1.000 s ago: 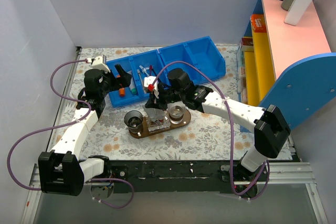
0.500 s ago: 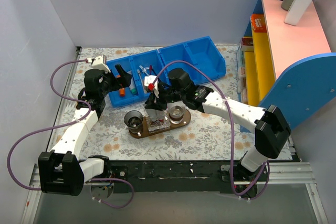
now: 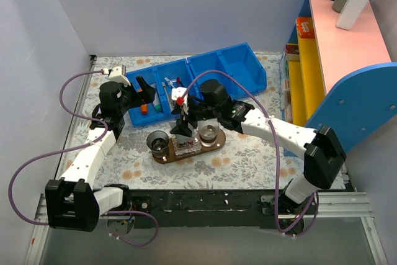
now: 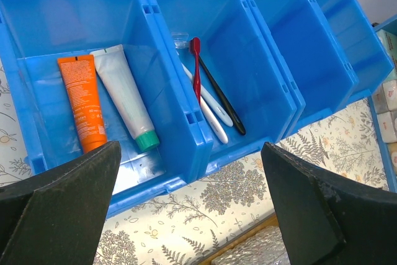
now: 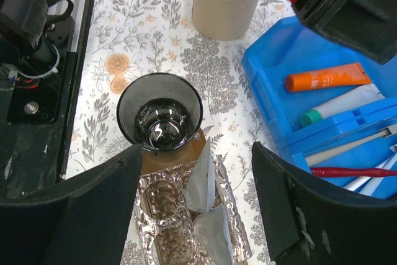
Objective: Prepare toiletry sets of a toothbrush and toothpaste on the tray
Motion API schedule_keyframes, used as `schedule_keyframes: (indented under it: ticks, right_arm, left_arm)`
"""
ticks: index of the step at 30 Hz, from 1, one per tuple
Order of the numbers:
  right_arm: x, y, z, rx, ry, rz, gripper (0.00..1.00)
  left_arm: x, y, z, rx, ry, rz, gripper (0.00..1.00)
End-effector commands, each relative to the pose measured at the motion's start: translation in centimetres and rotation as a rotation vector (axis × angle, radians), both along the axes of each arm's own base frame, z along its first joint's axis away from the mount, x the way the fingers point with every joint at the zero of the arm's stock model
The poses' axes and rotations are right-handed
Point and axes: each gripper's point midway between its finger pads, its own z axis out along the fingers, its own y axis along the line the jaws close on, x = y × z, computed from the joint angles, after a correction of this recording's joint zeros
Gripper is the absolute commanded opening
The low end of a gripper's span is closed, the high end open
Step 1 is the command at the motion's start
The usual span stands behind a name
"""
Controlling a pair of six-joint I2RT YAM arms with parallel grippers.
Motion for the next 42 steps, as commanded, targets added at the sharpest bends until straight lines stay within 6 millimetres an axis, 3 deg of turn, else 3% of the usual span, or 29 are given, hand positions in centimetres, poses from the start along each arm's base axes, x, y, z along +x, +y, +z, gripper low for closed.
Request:
schedule_keyframes:
  ticks: [1,7,11,14,16,18,19,22,23,25,26,28,29,30,31,33,34,37,39,40,41,42]
  right_arm:
    - [0.1,-0.4,5.8,0.143,-0.070,-0.023,0.78]
    - [1.3,-2.6,8.6,0.244,-0.023,-0.123,0.74]
    - [4.0,-6.1,10.3,0.313,0.029,-0.248,0.69]
    - [5.2,-9.7,11.6,0.356,0.047,-0.347,0.65]
    - [5.7,-11.6,10.8,0.342,0.064,-0.407,0.62]
    - [6.2,-14.0,11.4,0.351,0.043,-0.479,0.59]
    - [6.2,-14.8,10.3,0.332,0.053,-0.507,0.59]
    - [6.1,-17.7,10.1,0.336,0.037,-0.592,0.59]
    - [5.8,-18.8,9.5,0.328,0.041,-0.622,0.59]
    - [5.5,-19.9,9.1,0.320,0.043,-0.651,0.58]
    - [5.1,-20.8,8.7,0.308,0.040,-0.678,0.57]
    - [4.8,-21.7,8.4,0.291,0.023,-0.695,0.56]
    - [4.5,-22.4,9.2,0.307,-0.009,-0.712,0.56]
    - [4.3,-23.0,8.1,0.274,0.017,-0.741,0.55]
    - [4.4,-23.4,8.3,0.277,0.009,-0.763,0.54]
    - [4.3,-24.4,8.5,0.284,-0.004,-0.792,0.49]
    - [4.3,-24.7,8.5,0.285,-0.006,-0.801,0.49]
    - [4.8,-25.5,8.8,0.260,-0.050,-0.829,0.49]
    - [5.4,-26.1,8.6,0.239,-0.067,-0.870,0.48]
    - [5.9,-26.8,8.5,0.218,-0.088,-0.909,0.47]
    - [6.0,-27.1,8.6,0.214,-0.098,-0.924,0.46]
    - [6.2,-27.3,8.4,0.206,-0.103,-0.938,0.46]
  left_arm:
    - [-0.1,-0.1,1.5,0.007,-0.046,-0.012,0.98]
    - [-0.2,0.0,2.7,0.011,-0.095,-0.006,0.98]
    - [-0.6,-0.7,3.0,0.024,-0.111,-0.025,0.91]
    - [-0.9,-2.7,2.7,0.092,-0.125,-0.071,0.88]
    - [-0.9,-4.4,3.2,0.131,-0.133,-0.088,0.88]
    - [-0.7,-5.7,3.0,0.143,-0.095,-0.118,0.86]
    - [-0.5,-6.7,4.5,0.130,-0.113,-0.139,0.84]
    - [0.8,-8.5,3.9,0.136,-0.055,-0.178,0.81]
    - [1.6,-8.9,5.0,0.142,-0.066,-0.174,0.80]
    - [2.7,-9.5,2.4,0.183,0.028,-0.182,0.78]
    - [3.6,-9.3,2.9,0.195,0.031,-0.152,0.75]
    - [4.6,-9.5,-0.2,0.227,0.131,-0.146,0.71]
    - [5.1,-9.6,-0.7,0.231,0.154,-0.143,0.68]
    - [5.8,-9.9,0.0,0.228,0.151,-0.140,0.68]
    - [6.1,-10.0,-2.0,0.231,0.220,-0.136,0.66]
    - [7.0,-10.3,-1.5,0.216,0.241,-0.111,0.62]
    - [7.0,-10.4,-3.0,0.211,0.296,-0.106,0.62]
    - [7.4,-11.2,-3.2,0.182,0.336,-0.120,0.60]
    - [8.2,-11.6,-4.9,0.186,0.389,-0.107,0.59]
    - [9.0,-11.8,-4.0,0.187,0.381,-0.099,0.59]
    - [9.7,-12.0,-5.7,0.198,0.414,-0.096,0.59]
    - [10.3,-12.2,-5.9,0.197,0.421,-0.091,0.57]
